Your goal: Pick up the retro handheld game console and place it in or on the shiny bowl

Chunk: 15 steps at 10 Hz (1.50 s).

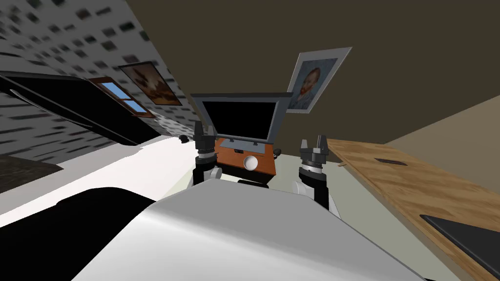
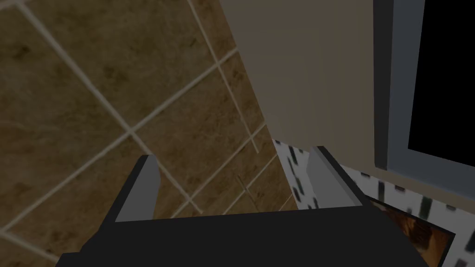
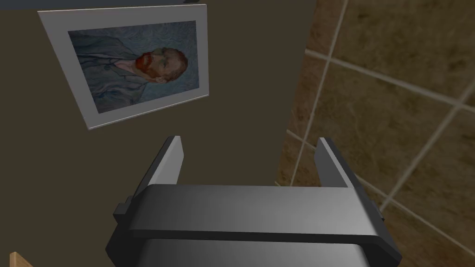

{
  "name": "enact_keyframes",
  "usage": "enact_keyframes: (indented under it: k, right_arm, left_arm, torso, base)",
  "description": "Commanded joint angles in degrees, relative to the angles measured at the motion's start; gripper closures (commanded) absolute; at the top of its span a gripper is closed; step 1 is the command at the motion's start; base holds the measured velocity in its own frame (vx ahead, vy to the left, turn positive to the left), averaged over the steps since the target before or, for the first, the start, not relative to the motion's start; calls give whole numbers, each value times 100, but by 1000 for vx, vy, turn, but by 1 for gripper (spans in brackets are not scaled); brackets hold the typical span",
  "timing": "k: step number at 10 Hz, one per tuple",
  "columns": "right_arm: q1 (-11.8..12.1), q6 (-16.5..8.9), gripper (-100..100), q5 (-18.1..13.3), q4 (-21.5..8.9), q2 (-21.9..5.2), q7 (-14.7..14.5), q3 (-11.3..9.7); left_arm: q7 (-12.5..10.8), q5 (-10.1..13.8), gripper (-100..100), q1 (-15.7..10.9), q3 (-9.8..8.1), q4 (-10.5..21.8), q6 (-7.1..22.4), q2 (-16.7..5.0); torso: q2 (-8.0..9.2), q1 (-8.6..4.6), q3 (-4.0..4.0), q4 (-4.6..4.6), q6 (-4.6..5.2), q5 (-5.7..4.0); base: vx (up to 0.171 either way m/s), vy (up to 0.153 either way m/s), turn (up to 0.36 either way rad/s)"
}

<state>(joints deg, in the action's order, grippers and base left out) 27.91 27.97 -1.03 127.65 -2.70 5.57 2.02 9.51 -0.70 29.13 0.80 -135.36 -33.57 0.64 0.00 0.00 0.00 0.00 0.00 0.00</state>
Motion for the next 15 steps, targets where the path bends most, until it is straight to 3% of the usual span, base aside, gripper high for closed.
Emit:
enact_keyframes:
  k: [1,4,5,8,11,13,14,15]
  right_arm:
    - [0,0,0,0,0,0,0,0]
    - [-1,0,0,0,0,-1,0,0]
    - [0,0,0,0,0,-1,0,1]
    - [-1,0,0,0,0,-1,0,0]
    - [-1,0,0,0,0,-1,0,0]
    - [-1,0,0,0,0,-1,0,0]
    - [-1,0,0,0,0,-1,0,0]
    - [0,0,0,0,0,-1,0,1]
  left_arm:
    - [-43,108,-100,-95,26,130,139,-171]
    - [-152,368,-100,-315,79,471,481,-498]
    - [-152,368,-100,-315,79,471,481,-498]
    - [-318,746,-100,-625,145,999,959,-891]
    - [-385,894,-100,-743,167,1236,1189,-1029]
    - [-534,1215,-100,-991,208,1688,1548,-1310]
    - [-534,1215,-100,-991,208,1739,1630,-1310]
    - [-616,1387,-100,-1120,227,2017,1867,-1452]
  torso:
    - [0,0,0,0,0,0]
    - [10,26,5,2,1,6]
    - [8,28,5,2,-1,6]
    - [6,23,3,1,3,5]
    - [5,25,3,1,2,6]
    - [-1,21,0,0,2,5]
    - [0,29,0,0,2,6]
    - [0,27,0,0,-2,7]
  base:
    - [-11,27,-126]
    - [-26,62,-221]
    - [-14,47,41]
    - [-25,58,-245]
    - [-22,55,-125]
    - [-16,59,-255]
    - [-17,65,-143]
    - [-13,59,-236]
